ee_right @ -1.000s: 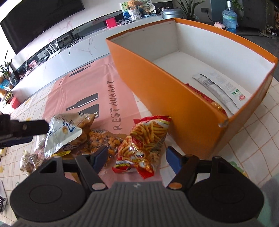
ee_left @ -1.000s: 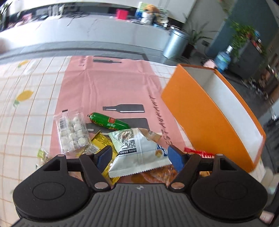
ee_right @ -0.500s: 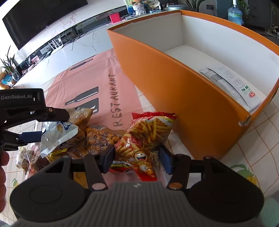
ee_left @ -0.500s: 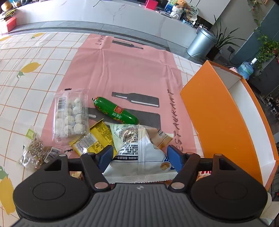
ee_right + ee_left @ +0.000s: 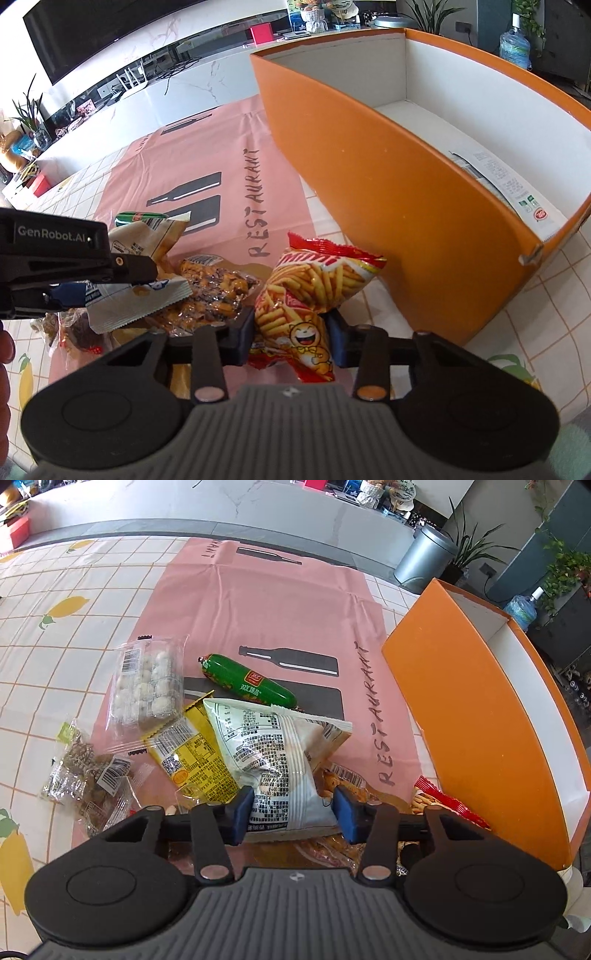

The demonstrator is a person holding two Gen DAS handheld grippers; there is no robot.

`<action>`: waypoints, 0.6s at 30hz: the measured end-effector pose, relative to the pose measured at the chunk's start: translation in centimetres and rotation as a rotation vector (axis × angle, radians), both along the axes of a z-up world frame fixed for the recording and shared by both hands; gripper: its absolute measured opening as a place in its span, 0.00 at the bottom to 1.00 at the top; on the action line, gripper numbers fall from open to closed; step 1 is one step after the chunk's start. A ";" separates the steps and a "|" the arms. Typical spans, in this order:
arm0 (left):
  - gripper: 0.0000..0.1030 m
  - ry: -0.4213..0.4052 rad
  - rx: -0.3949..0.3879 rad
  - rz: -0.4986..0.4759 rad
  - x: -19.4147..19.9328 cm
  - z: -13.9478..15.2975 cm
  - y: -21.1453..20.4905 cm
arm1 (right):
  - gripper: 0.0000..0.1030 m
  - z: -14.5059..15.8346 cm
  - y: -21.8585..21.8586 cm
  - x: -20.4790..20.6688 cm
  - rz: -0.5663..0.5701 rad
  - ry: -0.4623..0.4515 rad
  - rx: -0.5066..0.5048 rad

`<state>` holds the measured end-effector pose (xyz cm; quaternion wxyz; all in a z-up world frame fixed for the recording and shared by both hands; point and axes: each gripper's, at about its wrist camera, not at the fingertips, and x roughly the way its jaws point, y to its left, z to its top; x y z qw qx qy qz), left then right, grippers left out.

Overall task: Organize snacks
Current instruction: 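Grasp the white-and-blue chip bag with the left tool while the right grasps the Mimi bag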

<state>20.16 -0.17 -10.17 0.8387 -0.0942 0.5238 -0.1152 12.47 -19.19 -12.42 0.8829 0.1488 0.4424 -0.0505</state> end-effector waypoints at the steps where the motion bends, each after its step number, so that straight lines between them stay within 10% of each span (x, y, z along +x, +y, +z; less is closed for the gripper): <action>1: 0.48 -0.002 0.000 0.007 -0.2 0.1 0.1 | 0.35 0.1 0.0 -0.1 0.007 -0.006 0.010; 18: 0.47 -0.099 0.004 0.037 -4.8 5.9 0.5 | 0.34 3.5 0.7 -3.5 0.163 -0.154 0.013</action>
